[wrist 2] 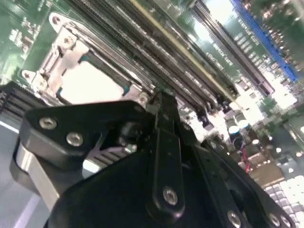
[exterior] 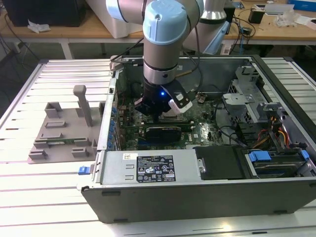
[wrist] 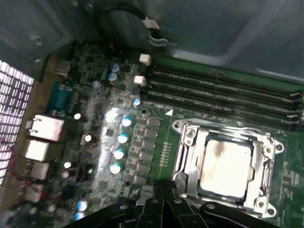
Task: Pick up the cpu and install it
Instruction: 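Install the second cpu locking lever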
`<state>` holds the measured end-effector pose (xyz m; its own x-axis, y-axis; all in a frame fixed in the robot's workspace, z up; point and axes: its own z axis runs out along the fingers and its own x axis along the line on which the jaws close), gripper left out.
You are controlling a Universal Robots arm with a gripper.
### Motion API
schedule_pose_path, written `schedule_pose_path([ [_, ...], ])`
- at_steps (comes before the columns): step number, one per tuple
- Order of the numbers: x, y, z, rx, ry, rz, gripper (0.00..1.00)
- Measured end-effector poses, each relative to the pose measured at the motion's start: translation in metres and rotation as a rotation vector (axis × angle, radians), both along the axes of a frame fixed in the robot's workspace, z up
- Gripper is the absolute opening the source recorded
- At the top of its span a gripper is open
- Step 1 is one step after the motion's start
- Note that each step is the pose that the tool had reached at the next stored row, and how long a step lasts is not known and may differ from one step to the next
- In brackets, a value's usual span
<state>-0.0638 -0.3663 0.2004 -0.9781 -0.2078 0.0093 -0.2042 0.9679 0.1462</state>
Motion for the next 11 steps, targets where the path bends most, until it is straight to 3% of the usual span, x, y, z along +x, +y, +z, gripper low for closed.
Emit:
schedule_pose_path([
  [4, 0.000, 0.0013, 0.0003, 0.0000, -0.0017, 0.001, 0.10],
  [5, 0.000, 0.0014, 0.0029, 0.0000, -0.0036, 0.001, 0.10],
  [6, 0.000, 0.0012, 0.0100, -0.0077, -0.0037, 0.001, 0.10],
  [7, 0.000, 0.0014, 0.0122, -0.0102, -0.0037, 0.001, 0.10],
  [8, 0.000, 0.0021, 0.0159, -0.0159, -0.0037, 0.001, 0.10],
  [11, 0.009, 0.0127, 0.0176, -0.0569, -0.0014, 0.001, 0.10],
])
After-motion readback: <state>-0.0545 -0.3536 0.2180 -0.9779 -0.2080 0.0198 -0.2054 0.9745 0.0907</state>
